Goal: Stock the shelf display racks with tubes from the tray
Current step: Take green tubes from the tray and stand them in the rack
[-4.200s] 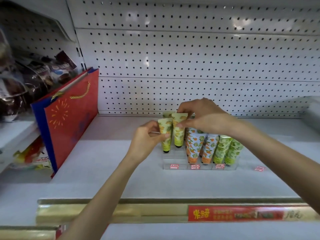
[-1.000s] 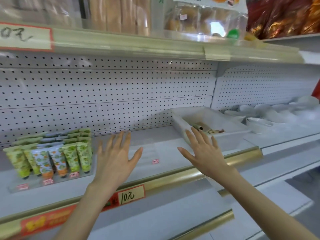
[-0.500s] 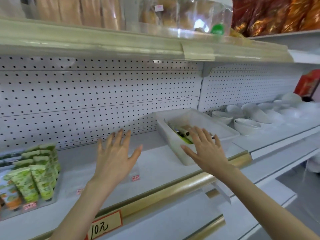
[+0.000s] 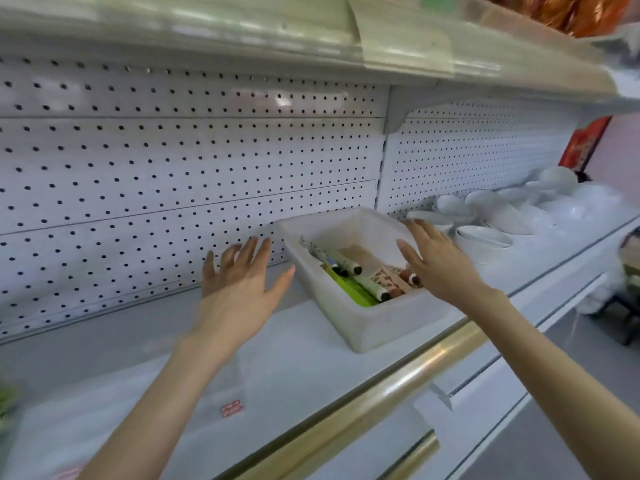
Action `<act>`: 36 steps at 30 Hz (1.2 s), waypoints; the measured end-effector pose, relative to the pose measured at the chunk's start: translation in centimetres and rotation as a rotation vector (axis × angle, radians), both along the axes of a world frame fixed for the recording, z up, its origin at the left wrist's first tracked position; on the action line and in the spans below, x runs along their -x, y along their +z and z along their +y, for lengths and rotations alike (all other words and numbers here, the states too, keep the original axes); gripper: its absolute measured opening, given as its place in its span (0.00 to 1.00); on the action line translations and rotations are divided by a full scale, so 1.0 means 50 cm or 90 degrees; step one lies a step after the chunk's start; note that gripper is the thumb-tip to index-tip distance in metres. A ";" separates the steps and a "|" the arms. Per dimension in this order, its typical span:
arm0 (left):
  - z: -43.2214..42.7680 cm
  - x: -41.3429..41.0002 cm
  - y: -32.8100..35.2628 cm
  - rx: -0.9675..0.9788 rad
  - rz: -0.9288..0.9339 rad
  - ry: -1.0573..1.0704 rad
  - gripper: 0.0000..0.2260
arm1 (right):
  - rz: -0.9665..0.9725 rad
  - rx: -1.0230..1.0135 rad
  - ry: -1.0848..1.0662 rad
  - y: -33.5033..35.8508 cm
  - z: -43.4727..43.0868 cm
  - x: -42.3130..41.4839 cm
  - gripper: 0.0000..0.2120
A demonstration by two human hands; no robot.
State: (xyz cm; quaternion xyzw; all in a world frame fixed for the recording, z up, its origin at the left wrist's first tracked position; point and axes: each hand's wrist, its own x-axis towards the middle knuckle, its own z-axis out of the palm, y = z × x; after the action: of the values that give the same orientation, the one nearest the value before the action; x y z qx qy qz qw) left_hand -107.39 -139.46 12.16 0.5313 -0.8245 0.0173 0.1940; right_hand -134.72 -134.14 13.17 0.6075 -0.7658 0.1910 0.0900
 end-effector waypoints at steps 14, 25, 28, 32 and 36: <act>-0.068 0.191 0.003 -0.061 0.000 0.040 0.27 | -0.114 -0.016 0.101 0.021 -0.124 0.174 0.22; -0.077 0.271 0.001 -0.109 0.052 0.140 0.25 | -0.141 -0.071 0.256 0.022 -0.226 0.236 0.21; -0.074 0.274 -0.001 -0.129 0.077 0.177 0.26 | -0.118 -0.103 0.309 0.028 -0.252 0.224 0.21; -0.071 0.273 -0.006 -0.146 0.103 0.204 0.26 | -0.090 -0.144 0.379 0.047 -0.279 0.188 0.21; -0.073 0.278 -0.003 -0.156 0.113 0.205 0.26 | -0.085 -0.245 0.438 0.050 -0.307 0.145 0.24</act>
State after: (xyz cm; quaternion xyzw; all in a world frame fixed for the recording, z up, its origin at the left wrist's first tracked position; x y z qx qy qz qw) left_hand -121.27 -143.13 12.00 0.6749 -0.7048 -0.0992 0.1947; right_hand -141.98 -149.51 15.65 0.8206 -0.5434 0.1022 -0.1448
